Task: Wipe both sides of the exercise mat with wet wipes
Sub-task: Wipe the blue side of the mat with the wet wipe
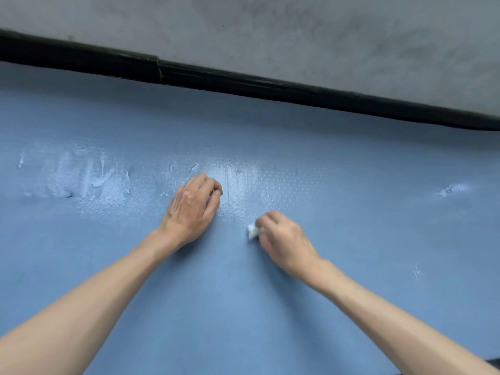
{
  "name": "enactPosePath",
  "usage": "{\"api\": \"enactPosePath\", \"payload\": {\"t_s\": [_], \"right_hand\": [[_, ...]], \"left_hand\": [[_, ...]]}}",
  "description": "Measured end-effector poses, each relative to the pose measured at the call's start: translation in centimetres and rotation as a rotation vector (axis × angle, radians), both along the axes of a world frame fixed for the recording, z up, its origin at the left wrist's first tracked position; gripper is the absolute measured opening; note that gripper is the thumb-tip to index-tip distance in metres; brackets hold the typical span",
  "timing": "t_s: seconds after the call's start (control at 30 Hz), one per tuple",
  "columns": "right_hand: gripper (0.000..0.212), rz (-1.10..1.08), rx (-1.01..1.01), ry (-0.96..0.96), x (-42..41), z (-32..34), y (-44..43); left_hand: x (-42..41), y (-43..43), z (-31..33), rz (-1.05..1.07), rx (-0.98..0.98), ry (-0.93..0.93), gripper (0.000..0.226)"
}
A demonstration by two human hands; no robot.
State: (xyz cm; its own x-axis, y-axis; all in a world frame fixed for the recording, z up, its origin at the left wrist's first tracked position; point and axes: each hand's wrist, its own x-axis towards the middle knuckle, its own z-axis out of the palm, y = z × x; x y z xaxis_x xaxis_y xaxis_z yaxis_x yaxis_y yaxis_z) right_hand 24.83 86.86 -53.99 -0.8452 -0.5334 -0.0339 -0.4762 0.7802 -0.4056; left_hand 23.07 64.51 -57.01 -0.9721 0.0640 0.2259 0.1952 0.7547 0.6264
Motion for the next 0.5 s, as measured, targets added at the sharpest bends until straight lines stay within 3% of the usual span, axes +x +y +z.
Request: {"api": "enactPosePath", "payload": {"t_s": [0.07,0.2,0.4,0.5], "right_hand": [[0.015,-0.143,-0.040,-0.057,-2.0,0.7,-0.4],[0.019,-0.230,-0.111,-0.080,-2.8,1.8,-0.4],[0.004,-0.479,-0.287,-0.259,-3.4,1.7,0.4],[0.012,-0.611,-0.407,-0.348,-2.8,1.8,0.7]], "left_hand": [[0.6,-0.2,0.2,0.002,-0.002,-0.015,0.036],[1.5,-0.7,0.5,-0.010,-0.021,-0.068,0.038],[0.8,1.0,0.8,-0.169,-0.041,-0.145,0.042],[-0.3,3.6,1.4,-0.229,-0.080,-0.204,0.034]]}}
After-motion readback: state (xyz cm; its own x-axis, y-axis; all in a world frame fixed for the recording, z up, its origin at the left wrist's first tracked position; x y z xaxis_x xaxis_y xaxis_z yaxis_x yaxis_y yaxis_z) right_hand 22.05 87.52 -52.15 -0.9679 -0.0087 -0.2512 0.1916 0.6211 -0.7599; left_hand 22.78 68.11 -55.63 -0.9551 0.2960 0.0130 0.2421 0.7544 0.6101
